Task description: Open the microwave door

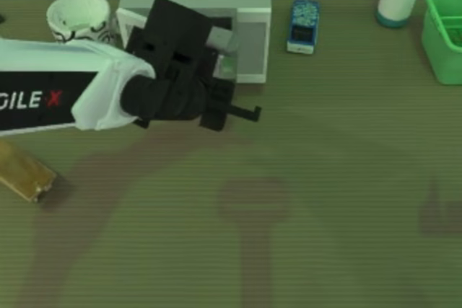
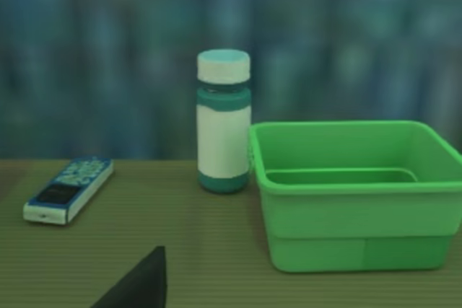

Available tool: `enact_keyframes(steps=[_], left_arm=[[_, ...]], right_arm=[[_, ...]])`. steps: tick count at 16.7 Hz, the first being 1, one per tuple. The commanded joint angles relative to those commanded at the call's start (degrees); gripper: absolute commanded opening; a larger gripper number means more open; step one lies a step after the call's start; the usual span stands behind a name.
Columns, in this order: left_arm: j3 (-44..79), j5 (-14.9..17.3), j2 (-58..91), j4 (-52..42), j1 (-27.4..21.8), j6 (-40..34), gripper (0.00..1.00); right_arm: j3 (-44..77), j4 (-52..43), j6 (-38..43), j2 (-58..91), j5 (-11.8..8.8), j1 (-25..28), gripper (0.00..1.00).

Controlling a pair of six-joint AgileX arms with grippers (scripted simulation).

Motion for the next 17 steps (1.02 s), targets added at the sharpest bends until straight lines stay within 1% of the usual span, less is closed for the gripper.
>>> enact_keyframes(steps=[7, 9, 14, 17], left_arm=[[0.0, 0.0, 0.0, 0.0, 0.0, 0.0, 0.0], [0.04, 0.59, 0.03, -0.04, -0.38, -0.19, 0.0], [-1.6, 2.07, -1.26, 0.5, 0.84, 2.35, 0.0], [-1.73, 2.18, -1.32, 0.52, 0.91, 2.53, 0.0]], right_arm=[[0.0, 0.0, 0.0, 0.0, 0.0, 0.0, 1.0], [0.0, 0.0, 0.0, 0.0, 0.0, 0.0, 1.0], [0.0, 0.0, 0.0, 0.0, 0.0, 0.0, 1.0], [0.0, 0.0, 0.0, 0.0, 0.0, 0.0, 1.0]])
